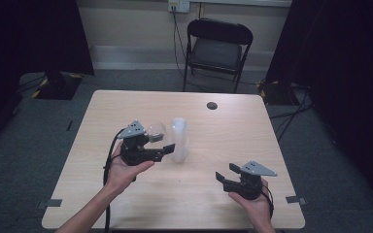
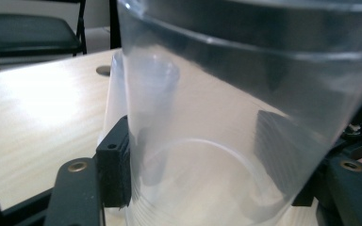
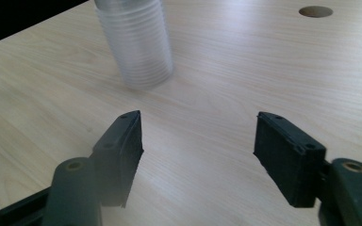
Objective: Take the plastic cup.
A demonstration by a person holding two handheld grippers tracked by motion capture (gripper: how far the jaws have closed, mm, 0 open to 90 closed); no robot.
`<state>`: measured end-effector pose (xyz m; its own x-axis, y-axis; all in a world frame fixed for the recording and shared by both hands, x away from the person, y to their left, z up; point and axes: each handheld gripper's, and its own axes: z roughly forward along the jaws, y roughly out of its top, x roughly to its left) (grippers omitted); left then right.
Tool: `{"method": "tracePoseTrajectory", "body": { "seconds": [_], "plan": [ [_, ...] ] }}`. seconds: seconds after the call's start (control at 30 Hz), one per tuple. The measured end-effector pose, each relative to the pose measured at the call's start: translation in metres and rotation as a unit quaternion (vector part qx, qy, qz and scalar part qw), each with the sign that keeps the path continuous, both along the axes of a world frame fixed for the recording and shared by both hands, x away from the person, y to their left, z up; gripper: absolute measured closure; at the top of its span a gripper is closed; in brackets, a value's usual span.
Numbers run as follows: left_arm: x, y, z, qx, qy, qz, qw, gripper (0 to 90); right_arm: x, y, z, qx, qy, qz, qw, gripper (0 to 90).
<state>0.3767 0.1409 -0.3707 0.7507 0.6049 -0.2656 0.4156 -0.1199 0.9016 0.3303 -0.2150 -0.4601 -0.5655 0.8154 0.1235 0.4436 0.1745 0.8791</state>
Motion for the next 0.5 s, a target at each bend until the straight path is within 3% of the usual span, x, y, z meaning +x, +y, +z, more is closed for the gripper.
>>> {"method": "tracePoseTrajectory", "body": {
  "seconds": [0.1,0.17,0.33,0.4,0.5],
  "plan": [
    [0.0,0.004,-0.006,-0.022,0.026,0.006,0.9994,35.2,-0.001,0.005,0.001,0.003,-0.004,0.009,0.9999,34.2],
    [0.002,0.005,-0.01,-0.022,0.046,0.012,0.9986,35.5,-0.002,0.008,0.003,0.003,-0.008,0.017,0.9998,34.6],
    [0.001,0.009,-0.018,-0.022,0.055,0.018,0.9981,36.3,-0.003,0.015,0.005,0.006,-0.012,0.029,0.9995,34.6],
    [0.0,0.01,-0.025,-0.021,0.069,0.008,0.9974,36.6,-0.004,0.018,0.006,0.008,-0.015,0.033,0.9993,34.8],
    [-0.003,0.007,-0.031,-0.01,0.075,0.001,0.9972,37.0,-0.005,0.024,0.007,0.007,-0.015,0.043,0.9989,35.2]
  ]
}}
